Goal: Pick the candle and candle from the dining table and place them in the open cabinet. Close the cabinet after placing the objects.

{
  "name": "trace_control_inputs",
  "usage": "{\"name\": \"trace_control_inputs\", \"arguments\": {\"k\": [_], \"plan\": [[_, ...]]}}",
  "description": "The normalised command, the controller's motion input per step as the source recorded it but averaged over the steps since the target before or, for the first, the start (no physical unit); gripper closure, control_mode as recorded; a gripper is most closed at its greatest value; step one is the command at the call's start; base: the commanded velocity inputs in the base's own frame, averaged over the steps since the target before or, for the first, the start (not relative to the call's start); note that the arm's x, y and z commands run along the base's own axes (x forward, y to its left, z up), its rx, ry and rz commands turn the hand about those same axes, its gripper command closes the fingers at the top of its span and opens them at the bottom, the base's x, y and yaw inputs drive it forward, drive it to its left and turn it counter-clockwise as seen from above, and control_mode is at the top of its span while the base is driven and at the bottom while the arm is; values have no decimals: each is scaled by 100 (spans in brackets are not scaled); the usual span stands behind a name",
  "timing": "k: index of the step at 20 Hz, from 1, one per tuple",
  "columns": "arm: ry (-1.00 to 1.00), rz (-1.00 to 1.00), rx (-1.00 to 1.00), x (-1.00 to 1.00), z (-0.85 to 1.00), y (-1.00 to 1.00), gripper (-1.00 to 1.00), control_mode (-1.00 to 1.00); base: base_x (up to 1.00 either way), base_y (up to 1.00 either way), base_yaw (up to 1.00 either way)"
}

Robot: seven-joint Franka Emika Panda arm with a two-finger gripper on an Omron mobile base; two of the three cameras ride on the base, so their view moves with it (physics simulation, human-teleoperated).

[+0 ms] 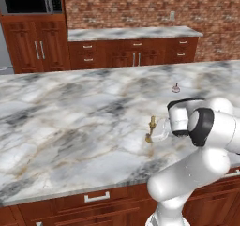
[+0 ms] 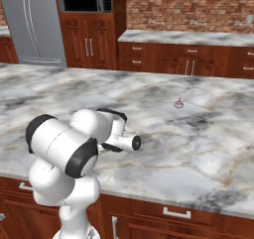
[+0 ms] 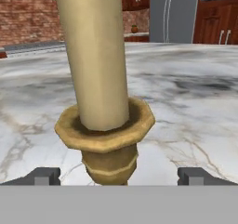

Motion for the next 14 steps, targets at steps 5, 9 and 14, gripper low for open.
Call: {"name": "trace_control_inputs", "arguments": {"k": [5,9,14], "plan": [[0,-1,0,11,0,2,100,-100,0,0,0],[0,0,0,3,0,0,100,-100,0,0,0],[0,0,5,-13,11,-1,100,-100,0,0,0]]}}
